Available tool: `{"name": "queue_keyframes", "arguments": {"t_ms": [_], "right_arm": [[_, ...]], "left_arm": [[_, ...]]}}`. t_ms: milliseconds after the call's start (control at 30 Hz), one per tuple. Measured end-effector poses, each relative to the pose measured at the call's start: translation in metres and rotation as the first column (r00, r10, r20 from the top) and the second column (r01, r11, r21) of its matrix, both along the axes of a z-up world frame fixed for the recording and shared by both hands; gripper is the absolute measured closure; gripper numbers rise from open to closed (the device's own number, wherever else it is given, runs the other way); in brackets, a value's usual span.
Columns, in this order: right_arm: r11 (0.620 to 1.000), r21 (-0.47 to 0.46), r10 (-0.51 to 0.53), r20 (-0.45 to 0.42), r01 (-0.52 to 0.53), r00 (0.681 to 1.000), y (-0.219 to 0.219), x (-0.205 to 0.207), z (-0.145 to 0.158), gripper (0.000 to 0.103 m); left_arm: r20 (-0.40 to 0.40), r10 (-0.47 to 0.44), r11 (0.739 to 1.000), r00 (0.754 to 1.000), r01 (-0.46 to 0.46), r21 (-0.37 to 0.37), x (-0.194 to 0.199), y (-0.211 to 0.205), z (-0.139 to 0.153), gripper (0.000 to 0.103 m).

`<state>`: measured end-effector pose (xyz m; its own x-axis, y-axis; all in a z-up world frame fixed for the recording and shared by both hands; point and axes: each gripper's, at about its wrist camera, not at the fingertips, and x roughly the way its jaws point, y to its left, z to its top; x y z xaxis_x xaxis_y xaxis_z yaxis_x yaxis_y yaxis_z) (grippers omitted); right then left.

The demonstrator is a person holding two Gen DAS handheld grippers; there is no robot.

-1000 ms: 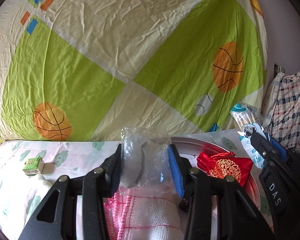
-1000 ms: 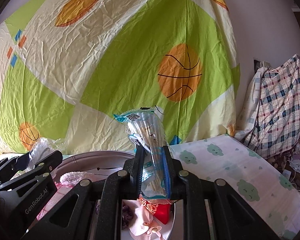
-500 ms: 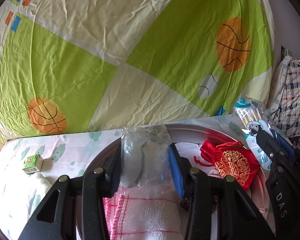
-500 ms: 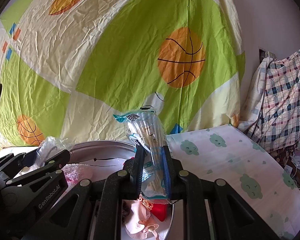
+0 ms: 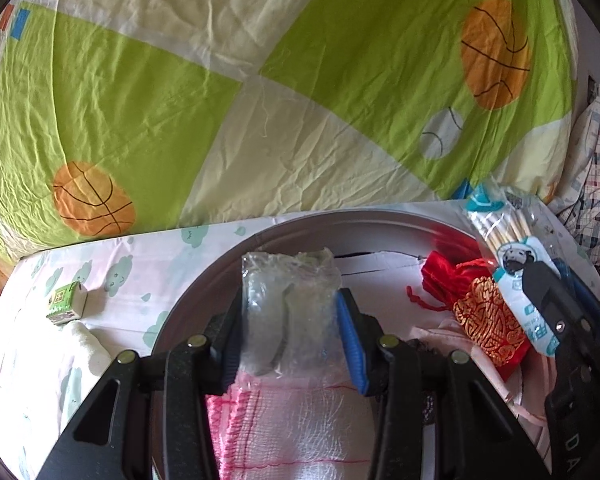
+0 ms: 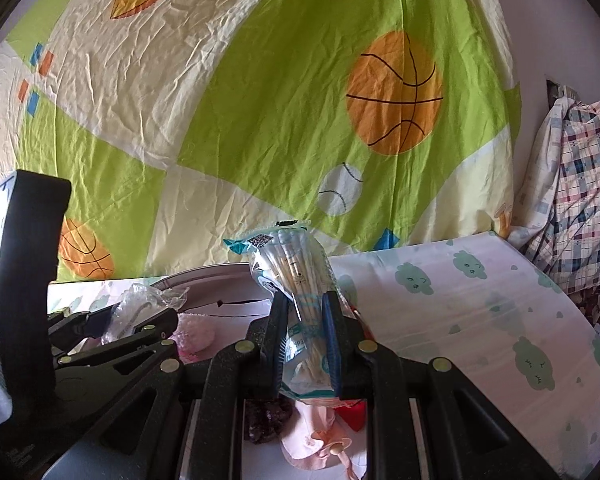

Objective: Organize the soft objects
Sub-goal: 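Lower the plastic bag and swab pack into the tin and open both tools, then withdraw both open tools from the tin toward the tissue pack and gauze roll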

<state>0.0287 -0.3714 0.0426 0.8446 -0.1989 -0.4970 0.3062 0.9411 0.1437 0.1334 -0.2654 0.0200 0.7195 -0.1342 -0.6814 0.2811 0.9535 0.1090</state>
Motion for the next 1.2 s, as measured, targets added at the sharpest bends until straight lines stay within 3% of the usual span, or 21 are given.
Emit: {"name": "queue_keyframes", "arguments": {"t_ms": [100,200,267,300,433,467,533,567,700,967,1200], "right_arm": [[0.999,0.021,0.024,-0.007,-0.024,1.000,0.003,0.003,-0.003,0.083],[0.992,0.085,0.092,-0.022,-0.090,0.996,0.002,0.011,-0.010,0.083],[0.982,0.155,0.105,0.000,-0.104,0.994,-0.005,0.010,-0.013,0.083],[0.976,0.188,0.107,0.021,-0.109,0.994,-0.009,0.008,-0.013,0.077],[0.968,0.232,0.080,0.081,-0.097,0.993,-0.016,-0.004,-0.007,0.052],[0.968,0.236,0.067,0.108,-0.091,0.992,-0.017,-0.009,-0.004,0.049],[0.967,0.240,0.044,0.161,-0.082,0.986,-0.017,-0.017,0.001,0.025],[0.969,0.235,0.029,0.183,-0.072,0.983,-0.016,-0.021,0.003,0.023],[0.983,0.180,-0.007,0.203,-0.031,0.979,-0.009,-0.028,0.009,0.023],[0.991,0.126,-0.060,0.205,0.035,0.977,-0.006,-0.037,0.013,0.022],[0.990,0.066,-0.137,0.245,0.124,0.960,-0.005,-0.048,0.014,0.022]], "left_arm": [[-0.008,0.014,1.000,1.000,-0.013,0.012,0.002,0.002,-0.002,0.060],[-0.012,0.027,0.999,1.000,-0.027,0.032,0.003,0.001,-0.003,0.052],[-0.030,0.032,0.999,0.999,-0.031,0.035,0.005,0.001,-0.004,0.034],[-0.039,0.031,0.999,0.999,-0.030,0.026,0.006,0.002,-0.004,0.023],[0.002,0.075,0.997,0.997,-0.075,-0.029,0.000,0.012,0.006,0.000],[0.019,0.087,0.995,0.996,-0.085,-0.049,-0.003,0.016,0.010,0.001],[0.046,0.105,0.991,0.993,-0.100,-0.091,-0.009,0.025,0.017,0.001],[0.060,0.106,0.989,0.993,-0.099,-0.111,-0.012,0.029,0.020,0.001],[0.116,0.087,0.987,0.989,-0.070,-0.145,-0.024,0.035,0.023,0.001],[0.175,0.076,0.990,0.982,-0.053,-0.128,-0.037,0.033,0.021,0.001],[0.324,0.082,0.994,0.943,-0.055,-0.092,-0.065,0.044,0.024,0.001]]}}
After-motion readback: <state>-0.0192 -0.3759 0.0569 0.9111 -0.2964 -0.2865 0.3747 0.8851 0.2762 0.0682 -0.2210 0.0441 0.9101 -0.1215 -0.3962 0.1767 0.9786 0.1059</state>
